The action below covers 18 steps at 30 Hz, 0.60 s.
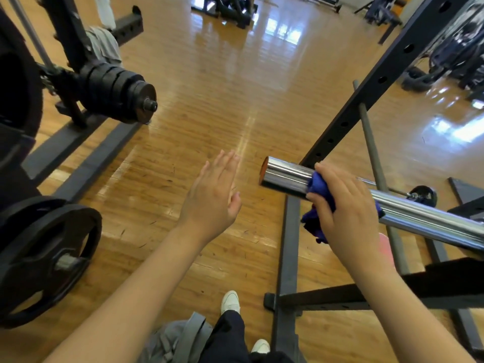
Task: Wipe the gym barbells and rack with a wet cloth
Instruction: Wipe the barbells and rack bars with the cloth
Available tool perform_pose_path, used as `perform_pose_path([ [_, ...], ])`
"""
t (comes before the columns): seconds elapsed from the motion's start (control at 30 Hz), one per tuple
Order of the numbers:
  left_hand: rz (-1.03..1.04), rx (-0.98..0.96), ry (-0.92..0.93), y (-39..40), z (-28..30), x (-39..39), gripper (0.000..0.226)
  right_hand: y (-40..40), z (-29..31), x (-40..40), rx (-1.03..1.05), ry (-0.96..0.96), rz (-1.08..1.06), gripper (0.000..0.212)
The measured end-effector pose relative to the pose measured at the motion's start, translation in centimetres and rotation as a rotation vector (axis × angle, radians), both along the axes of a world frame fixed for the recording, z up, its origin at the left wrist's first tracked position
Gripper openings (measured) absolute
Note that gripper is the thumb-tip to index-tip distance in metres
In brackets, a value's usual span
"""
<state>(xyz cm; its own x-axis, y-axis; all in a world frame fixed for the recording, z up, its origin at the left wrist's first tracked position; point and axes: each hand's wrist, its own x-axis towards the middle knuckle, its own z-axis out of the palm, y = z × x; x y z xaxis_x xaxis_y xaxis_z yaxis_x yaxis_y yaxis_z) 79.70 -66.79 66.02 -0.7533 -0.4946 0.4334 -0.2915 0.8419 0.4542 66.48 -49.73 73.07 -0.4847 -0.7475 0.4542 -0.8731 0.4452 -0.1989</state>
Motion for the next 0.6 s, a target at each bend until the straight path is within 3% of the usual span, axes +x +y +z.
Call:
perform_pose_path([
  [0.23, 0.010, -0.245, 0.019, 1.9, 2.3, -2.3, 0.083, -4.4, -0.1, 1.8, -0.054, 0.080, 0.036, 0.044],
  [0.4, 0.008, -0.424, -0.117, 2.4, 2.8, -2.9, 0.103, -0.8, -0.5, -0.2, -0.040, 0.101, 0.019, 0.048],
  [0.47, -0.003, -0.472, -0.122, 2.1, 3.3, -3.5, 0.099, 1.7, -1.0, -1.4, -0.096, 0.074, -0.082, 0.046],
  [0.6, -0.082, -0.432, 0.038, 1.1, 3.4, -4.8, 0.072, 3.7, -2.0, -2.1, -0.170, 0.036, -0.147, 0.044],
])
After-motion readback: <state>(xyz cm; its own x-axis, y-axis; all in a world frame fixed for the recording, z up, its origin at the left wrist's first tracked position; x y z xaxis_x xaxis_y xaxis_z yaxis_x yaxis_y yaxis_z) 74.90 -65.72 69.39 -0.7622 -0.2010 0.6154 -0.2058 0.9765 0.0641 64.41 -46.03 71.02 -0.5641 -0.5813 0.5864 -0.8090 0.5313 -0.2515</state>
